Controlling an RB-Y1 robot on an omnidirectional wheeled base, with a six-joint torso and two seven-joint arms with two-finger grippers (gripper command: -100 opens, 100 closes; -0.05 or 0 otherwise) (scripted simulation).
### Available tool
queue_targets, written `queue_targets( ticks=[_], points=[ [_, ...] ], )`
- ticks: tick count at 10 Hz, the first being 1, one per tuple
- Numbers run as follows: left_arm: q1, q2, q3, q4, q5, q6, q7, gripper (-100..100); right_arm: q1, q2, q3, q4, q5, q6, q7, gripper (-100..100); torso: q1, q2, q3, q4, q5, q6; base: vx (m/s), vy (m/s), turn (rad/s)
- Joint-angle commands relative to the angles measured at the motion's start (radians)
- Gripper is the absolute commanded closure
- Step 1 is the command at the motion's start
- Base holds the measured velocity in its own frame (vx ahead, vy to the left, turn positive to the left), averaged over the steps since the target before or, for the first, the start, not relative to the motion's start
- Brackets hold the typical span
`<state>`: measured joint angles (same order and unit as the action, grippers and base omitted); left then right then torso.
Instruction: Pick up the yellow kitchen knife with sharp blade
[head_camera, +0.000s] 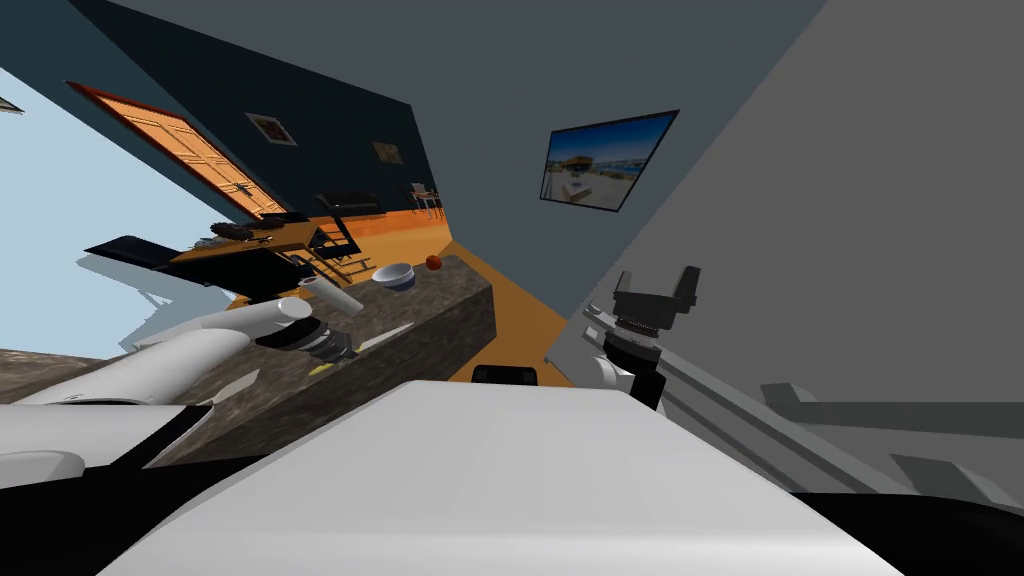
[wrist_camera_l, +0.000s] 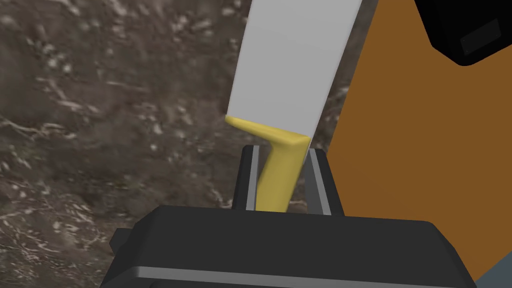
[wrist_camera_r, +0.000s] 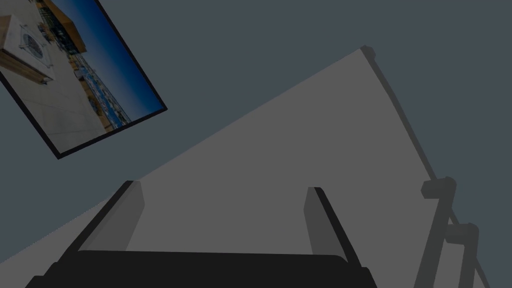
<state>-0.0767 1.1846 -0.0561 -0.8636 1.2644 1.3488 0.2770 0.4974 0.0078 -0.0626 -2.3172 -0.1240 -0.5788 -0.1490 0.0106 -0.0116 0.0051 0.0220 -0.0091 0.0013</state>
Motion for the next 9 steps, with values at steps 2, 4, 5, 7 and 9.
queue_targets(
  ticks=[2,4,5,7,9],
  points=[
    [-0.008,0.012,-0.02,-0.032,0.01,0.007,0.059,100,0.0,0.0,0.0,0.0,0.0,0.0,0.0,0,0.001,0.0,0.0,0.0,0.0,0.0,-0.079,0.061,-0.077],
    [-0.013,0.019,-0.032,-0.055,0.016,0.01,0.095,100,0.0,0.0,0.0,0.0,0.0,0.0,0.0,0,-0.001,-0.001,0.0,0.0,0.0,0.0,-0.057,0.04,-0.052],
    [-0.017,0.026,-0.045,-0.078,0.022,0.014,0.132,100,0.0,0.0,0.0,0.0,0.0,0.0,0.0,0,-0.001,-0.002,-0.001,0.0,0.0,0.0,-0.059,0.04,-0.054],
    [-0.022,0.033,-0.057,-0.101,0.029,0.018,0.169,100,0.0,0.0,0.0,0.0,0.0,0.0,0.0,0,0.0,0.0,0.0,0.0,0.0,0.0,-0.083,0.051,-0.097],
    [-0.031,0.048,-0.082,-0.146,0.041,0.025,0.234,100,0.0,0.0,0.0,0.0,0.0,0.0,0.0,0,-0.002,-0.001,-0.001,0.0,0.0,0.0,-0.079,0.042,-0.091]
  ],
)
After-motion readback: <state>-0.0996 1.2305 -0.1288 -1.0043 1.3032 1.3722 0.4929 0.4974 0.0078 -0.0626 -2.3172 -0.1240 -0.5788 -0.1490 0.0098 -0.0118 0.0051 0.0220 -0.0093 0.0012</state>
